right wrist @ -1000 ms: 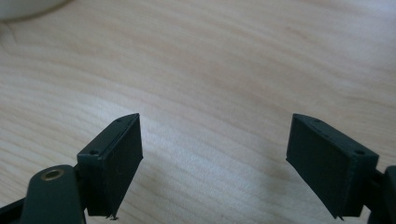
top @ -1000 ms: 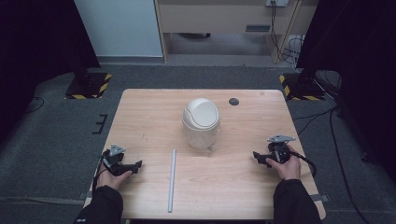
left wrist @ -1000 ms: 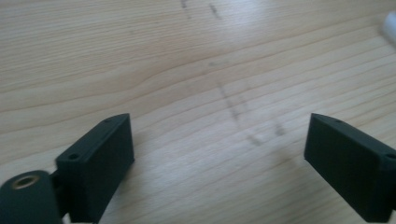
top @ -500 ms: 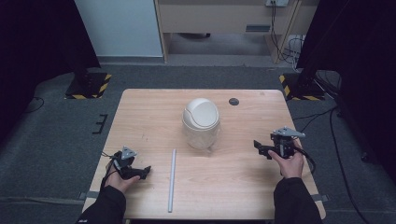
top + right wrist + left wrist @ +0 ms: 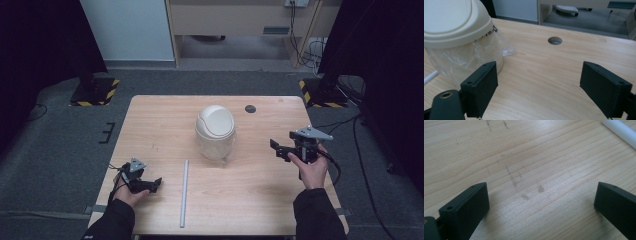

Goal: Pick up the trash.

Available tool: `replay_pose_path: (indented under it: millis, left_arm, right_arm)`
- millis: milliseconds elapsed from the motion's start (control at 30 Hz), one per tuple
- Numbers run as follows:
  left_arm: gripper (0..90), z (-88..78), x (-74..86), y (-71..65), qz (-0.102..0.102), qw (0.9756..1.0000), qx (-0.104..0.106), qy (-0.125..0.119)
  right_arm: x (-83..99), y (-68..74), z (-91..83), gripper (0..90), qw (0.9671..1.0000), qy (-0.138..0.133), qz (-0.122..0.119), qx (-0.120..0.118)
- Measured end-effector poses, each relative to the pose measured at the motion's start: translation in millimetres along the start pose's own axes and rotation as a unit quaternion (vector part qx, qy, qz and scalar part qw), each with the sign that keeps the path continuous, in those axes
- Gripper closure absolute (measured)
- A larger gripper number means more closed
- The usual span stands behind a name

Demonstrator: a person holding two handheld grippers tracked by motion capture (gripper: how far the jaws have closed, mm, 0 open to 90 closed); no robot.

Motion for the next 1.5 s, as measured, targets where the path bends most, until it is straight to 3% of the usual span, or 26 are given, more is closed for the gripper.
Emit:
replay_pose_path:
  millis: [300, 700, 1100, 1500]
  left_arm:
    - [0.0, -0.1, 0.0, 0.1, 0.001, 1.0000, 0.000, 0.000]
    - [0.0, 0.0, 0.0, 0.0, 0.000, 1.0000, 0.000, 0.000]
    - [0.0, -0.1, 0.1, 0.1, 0.001, 1.0000, 0.000, 0.001]
    - [0.0, 0.0, 0.0, 0.0, 0.000, 1.0000, 0.000, 0.000]
  right_arm:
    - [-36.6, 10.8, -4.1, 13.5, 0.9993, -0.032, -0.016, -0.003]
    - [-77.3, 20.5, 1.3, 13.3, 0.9983, -0.050, -0.028, -0.010]
    - [-106.9, 30.2, 19.1, 12.6, 0.9973, -0.060, -0.036, -0.019]
    - [-123.6, 42.7, 41.1, 12.7, 0.9969, -0.058, -0.042, -0.035]
Point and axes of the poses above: each handheld gripper's, and its own axes: z roughly forward along the jaws, x roughly out of its underside, y roughly to its left, the point moved 6 cm from there along z, roughly forward along the jaws, and after that the axes turned 5 degrees about -z, right-handed, at the moved point
